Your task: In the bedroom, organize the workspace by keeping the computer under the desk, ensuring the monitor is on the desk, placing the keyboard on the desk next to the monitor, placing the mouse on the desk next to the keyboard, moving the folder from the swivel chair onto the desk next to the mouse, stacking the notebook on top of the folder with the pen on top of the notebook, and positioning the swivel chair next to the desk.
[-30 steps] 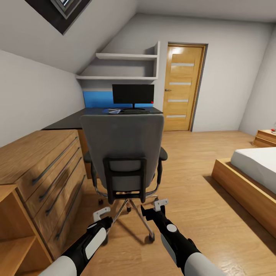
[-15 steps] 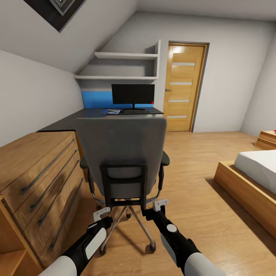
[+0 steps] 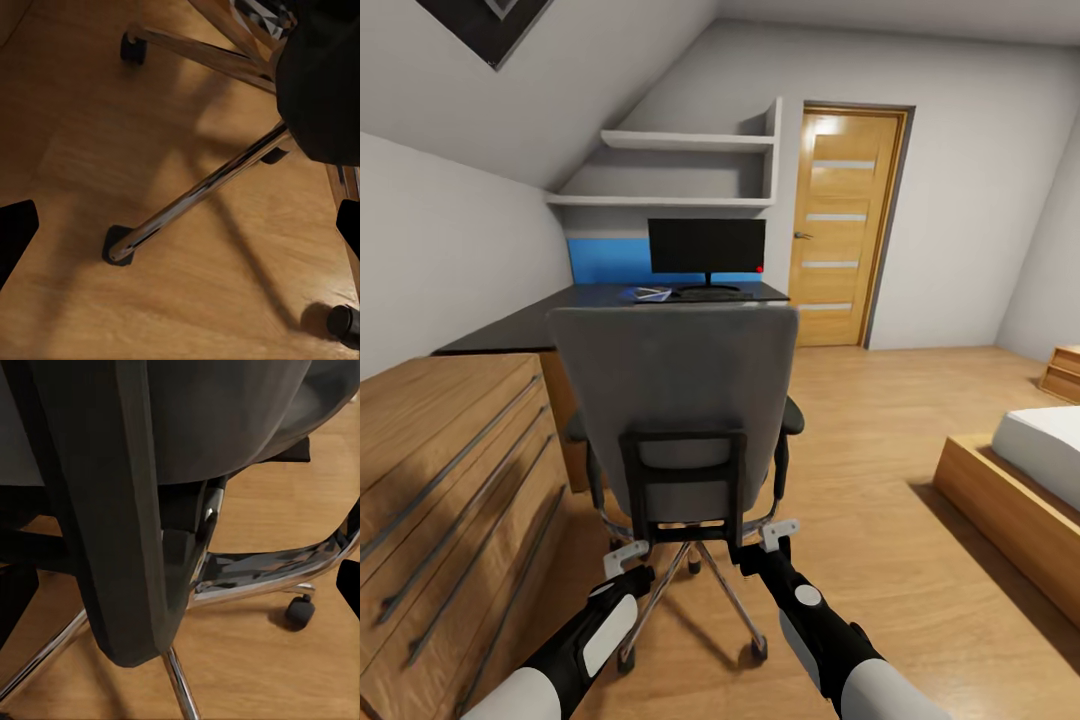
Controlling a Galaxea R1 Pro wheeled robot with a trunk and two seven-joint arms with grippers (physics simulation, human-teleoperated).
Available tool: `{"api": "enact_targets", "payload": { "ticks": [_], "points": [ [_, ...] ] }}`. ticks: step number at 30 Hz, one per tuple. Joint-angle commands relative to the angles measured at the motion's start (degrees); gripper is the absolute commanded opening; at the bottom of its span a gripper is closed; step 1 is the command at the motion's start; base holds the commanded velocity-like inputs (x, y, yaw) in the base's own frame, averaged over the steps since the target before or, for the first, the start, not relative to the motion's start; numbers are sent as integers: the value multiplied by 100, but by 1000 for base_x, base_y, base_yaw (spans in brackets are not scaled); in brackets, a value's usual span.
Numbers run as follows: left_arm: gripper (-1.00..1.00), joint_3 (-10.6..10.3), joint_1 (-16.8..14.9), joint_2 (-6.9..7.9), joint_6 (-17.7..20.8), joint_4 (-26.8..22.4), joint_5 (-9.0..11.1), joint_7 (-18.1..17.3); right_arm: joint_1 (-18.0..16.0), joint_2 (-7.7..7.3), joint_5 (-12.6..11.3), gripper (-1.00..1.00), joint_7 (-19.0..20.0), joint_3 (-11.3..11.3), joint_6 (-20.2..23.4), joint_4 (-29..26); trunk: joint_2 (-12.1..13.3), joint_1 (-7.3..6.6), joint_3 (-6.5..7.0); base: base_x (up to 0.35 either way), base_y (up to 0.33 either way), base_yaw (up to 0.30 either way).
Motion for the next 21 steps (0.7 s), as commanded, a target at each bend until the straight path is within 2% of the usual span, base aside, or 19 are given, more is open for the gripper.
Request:
{"api": "enact_targets", "payload": {
  "ticks": [1,21],
  "points": [
    [100,-27,-5,5,18,-13,-10,44,-6,0,6,100,3,-14,-18,2,-2,2,-5,321,0,0],
    [100,-23,-5,6,18,-12,-10,50,-5,0,10,100,3,-19,-18,2,-2,2,-5,321,-1,0]
  ]
}}
